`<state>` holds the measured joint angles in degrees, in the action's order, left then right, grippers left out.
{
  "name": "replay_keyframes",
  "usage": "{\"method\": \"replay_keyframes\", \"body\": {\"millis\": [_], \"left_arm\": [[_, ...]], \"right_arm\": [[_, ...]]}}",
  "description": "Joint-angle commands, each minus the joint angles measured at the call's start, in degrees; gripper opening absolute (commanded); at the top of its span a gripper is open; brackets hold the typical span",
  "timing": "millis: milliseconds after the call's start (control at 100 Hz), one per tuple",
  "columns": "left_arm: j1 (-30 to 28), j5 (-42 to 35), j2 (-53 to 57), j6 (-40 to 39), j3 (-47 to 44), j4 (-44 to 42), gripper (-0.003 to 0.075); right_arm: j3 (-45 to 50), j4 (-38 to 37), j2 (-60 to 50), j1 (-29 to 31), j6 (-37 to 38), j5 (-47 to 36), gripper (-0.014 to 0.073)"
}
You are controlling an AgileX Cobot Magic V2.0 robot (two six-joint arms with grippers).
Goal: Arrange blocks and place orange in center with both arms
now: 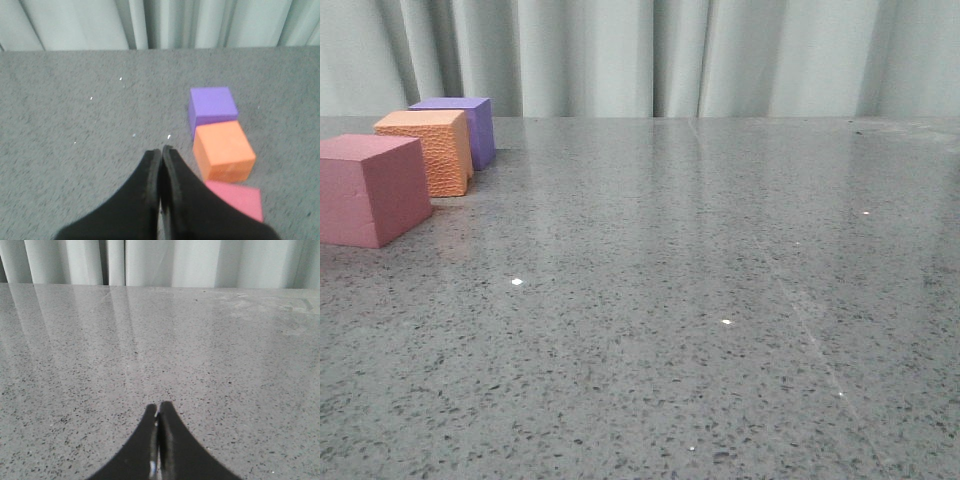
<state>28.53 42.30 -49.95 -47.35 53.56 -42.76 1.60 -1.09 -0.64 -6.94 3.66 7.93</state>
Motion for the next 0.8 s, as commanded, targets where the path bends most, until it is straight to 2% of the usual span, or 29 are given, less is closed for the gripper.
{"method": "replay_keyframes", "body": {"millis": [0, 270, 440, 790], "left_arm": [[0.2, -3.5, 3.8, 0.1, -2.6, -2.3, -0.0019], [0.2, -2.2, 10.6, 0.1, -11.2, -2.2, -0.0019], [0.2, 0.5, 10.6, 0.1, -11.5, -1.8, -0.0019], [0.2, 0.4, 10.6, 0.1, -11.5, -1.7, -0.0019]], "right_arm": [[-0.8, 0.0, -1.4, 0.4, -0.5, -4.9, -0.0067], [-0.8, 0.0, -1.4, 0.4, -0.5, -4.9, -0.0067], [-0.8, 0.0, -1.4, 0.4, -0.5, -4.9, -0.0067], [-0.8, 0.0, -1.4, 0.4, -0.5, -4.9, -0.0067]]}}
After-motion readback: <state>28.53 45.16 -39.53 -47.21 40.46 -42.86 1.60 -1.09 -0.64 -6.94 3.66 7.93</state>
